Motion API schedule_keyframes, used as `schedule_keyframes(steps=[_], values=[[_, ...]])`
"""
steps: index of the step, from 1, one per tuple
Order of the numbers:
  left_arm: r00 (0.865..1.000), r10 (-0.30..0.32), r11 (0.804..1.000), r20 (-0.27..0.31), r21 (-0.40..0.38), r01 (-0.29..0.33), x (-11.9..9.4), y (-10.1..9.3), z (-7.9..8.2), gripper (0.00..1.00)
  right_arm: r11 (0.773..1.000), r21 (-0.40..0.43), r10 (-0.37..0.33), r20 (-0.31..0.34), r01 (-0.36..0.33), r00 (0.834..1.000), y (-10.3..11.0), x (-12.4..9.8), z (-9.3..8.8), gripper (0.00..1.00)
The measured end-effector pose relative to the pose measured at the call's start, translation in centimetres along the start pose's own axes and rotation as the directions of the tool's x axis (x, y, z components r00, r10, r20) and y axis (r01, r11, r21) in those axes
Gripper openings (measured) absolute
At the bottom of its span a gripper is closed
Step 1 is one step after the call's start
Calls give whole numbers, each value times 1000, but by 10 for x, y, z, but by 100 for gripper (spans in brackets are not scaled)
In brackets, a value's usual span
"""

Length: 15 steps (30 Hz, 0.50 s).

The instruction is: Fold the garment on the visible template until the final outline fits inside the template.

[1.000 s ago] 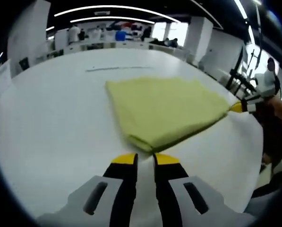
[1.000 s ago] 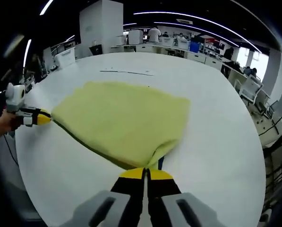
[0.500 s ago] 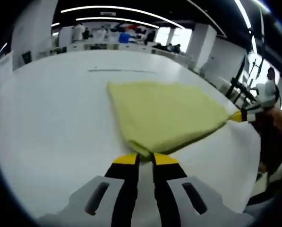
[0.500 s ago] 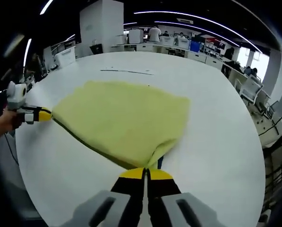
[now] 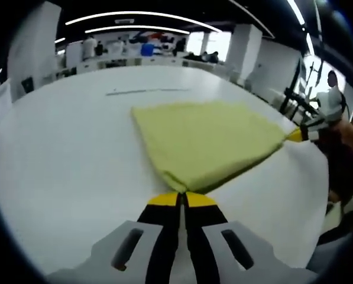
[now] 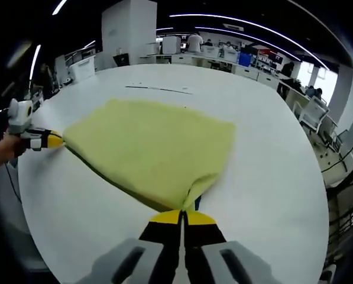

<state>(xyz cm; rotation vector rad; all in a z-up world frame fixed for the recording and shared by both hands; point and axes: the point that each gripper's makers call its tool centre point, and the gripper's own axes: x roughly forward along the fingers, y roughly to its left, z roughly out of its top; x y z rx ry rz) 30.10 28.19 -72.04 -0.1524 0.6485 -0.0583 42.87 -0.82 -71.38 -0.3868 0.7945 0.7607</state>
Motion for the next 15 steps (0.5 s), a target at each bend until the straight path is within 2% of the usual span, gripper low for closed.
schedule_keyframes(steps=[15], values=[[1000, 21, 999, -14, 45, -21, -8, 15, 0, 0, 997, -60, -48, -24, 46, 999, -22, -9, -5, 0]])
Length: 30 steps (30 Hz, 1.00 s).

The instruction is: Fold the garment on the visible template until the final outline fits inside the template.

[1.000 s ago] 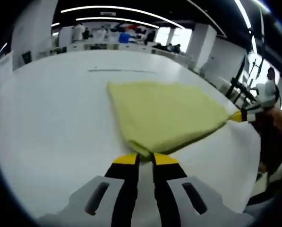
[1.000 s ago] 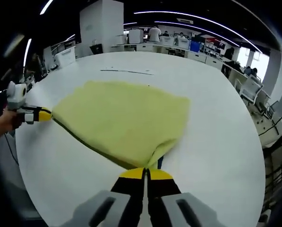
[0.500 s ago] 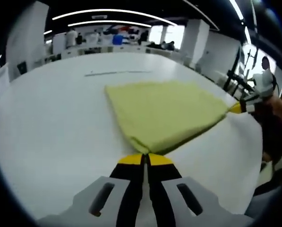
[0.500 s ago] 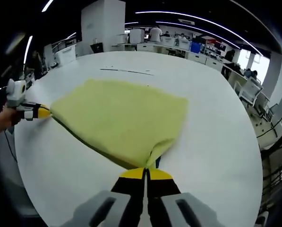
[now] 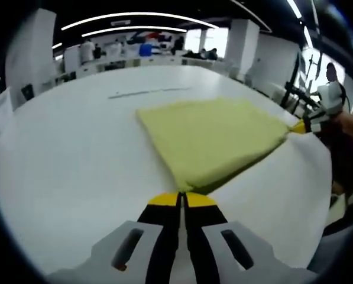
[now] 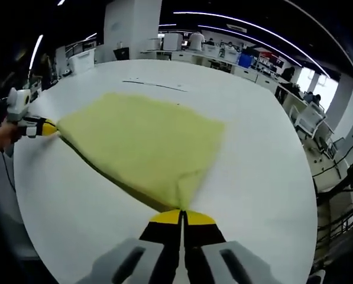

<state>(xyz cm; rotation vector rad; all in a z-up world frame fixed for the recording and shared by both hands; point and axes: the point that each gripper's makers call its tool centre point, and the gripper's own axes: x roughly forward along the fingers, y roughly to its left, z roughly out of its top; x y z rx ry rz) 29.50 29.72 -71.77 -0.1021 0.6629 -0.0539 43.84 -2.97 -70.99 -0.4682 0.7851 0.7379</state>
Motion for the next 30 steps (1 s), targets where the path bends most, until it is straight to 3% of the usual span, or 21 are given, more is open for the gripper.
schedule_keyframes(steps=[6, 9, 11, 12, 15, 26, 30], values=[[1000, -9, 999, -17, 44, 10, -2, 1, -1, 0, 999, -48, -4, 12, 5, 1000, -9, 0, 3, 0], [998, 35, 994, -43, 104, -30, -4, 11, -4, 0, 993, -117, -23, 5, 24, 1000, -15, -1, 3, 0], [1000, 7, 999, -16, 41, -6, -6, 7, -1, 0, 996, -92, -4, 2, 4, 1000, -12, -1, 2, 0], [1000, -14, 1000, -9, 14, 14, -6, 4, 0, 0, 997, -69, 37, 3, -37, 999, -5, 0, 1, 0], [1000, -4, 998, -30, 55, 6, -3, 4, -5, 0, 996, -90, 27, -13, -28, 1000, -6, 1, -2, 0], [999, -30, 998, -24, 58, 31, -4, -1, -4, 0, 997, -66, 28, -18, -29, 999, -7, 2, -3, 0], [999, -38, 997, -23, 64, 40, -6, -1, -4, 10, 997, -67, 33, -23, -35, 999, -7, 3, -4, 0]])
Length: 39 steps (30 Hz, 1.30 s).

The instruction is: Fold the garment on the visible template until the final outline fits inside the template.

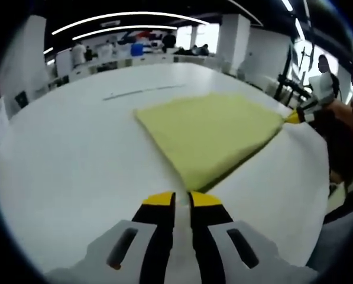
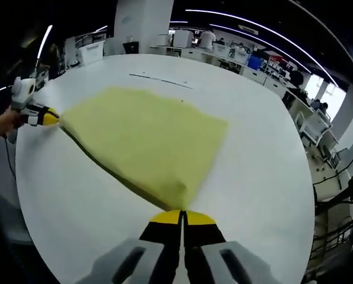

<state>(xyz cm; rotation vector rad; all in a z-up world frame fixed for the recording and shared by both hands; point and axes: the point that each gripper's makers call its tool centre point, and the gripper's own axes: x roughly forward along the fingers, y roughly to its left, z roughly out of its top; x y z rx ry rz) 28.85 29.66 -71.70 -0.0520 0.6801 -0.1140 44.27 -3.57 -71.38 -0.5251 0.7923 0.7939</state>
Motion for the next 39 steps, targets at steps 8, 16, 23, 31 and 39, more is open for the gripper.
schedule_keyframes(steps=[8, 16, 23, 31, 39], values=[[999, -41, 998, -1, 45, 41, 3, -10, 2, 14, 1000, 4, 7, -9, -7, 1000, 1, 0, -2, 0], [999, -47, 997, -22, 56, 49, 10, -10, 3, 8, 1000, 7, 12, -14, -12, 1000, 1, 0, -3, 0], [999, -50, 998, -7, 30, 50, 11, -9, 4, 0, 1000, 9, 15, -18, -15, 1000, 2, 1, -4, 0], [999, -38, 999, -11, 30, 39, 9, -7, 4, 0, 1000, -9, 24, -24, -25, 999, 4, -1, -6, 0], [999, -32, 998, -23, 50, 33, 0, -6, 0, 0, 999, -27, 44, -28, -45, 999, 12, -5, -12, 0]])
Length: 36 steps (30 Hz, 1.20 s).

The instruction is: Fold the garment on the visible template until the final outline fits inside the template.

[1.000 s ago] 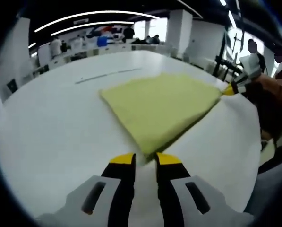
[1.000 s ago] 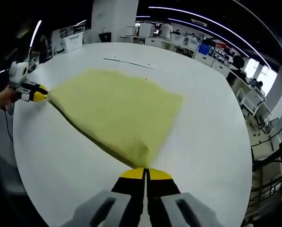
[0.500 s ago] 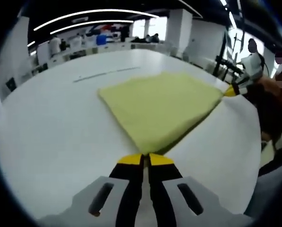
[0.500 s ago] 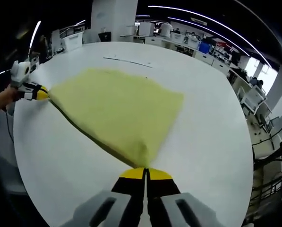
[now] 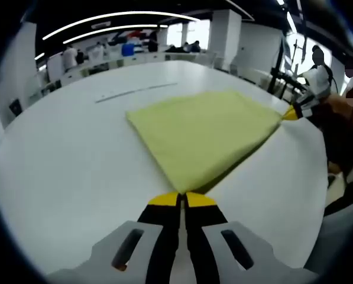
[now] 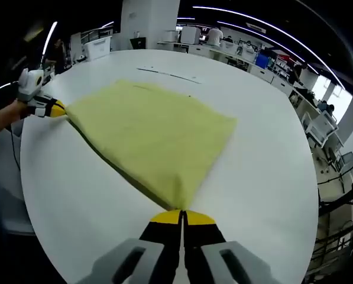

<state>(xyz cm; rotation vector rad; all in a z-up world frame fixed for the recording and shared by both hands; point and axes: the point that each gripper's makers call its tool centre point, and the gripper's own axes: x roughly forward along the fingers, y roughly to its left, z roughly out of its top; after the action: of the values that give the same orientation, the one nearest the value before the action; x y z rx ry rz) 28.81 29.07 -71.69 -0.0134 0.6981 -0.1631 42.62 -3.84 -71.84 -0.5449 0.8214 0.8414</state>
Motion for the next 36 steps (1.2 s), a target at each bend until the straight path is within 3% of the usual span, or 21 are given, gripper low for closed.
schedule_keyframes(steps=[17, 36], values=[[1000, 17, 1000, -16, 7, -16, -24, -3, -13, 0, 999, -4, 34, 10, -34, 999, 20, -7, -9, 0], [999, 28, 1000, -35, 1, -28, -35, -5, -26, 0, 999, -9, 54, 11, -54, 998, 30, -10, -13, 0]])
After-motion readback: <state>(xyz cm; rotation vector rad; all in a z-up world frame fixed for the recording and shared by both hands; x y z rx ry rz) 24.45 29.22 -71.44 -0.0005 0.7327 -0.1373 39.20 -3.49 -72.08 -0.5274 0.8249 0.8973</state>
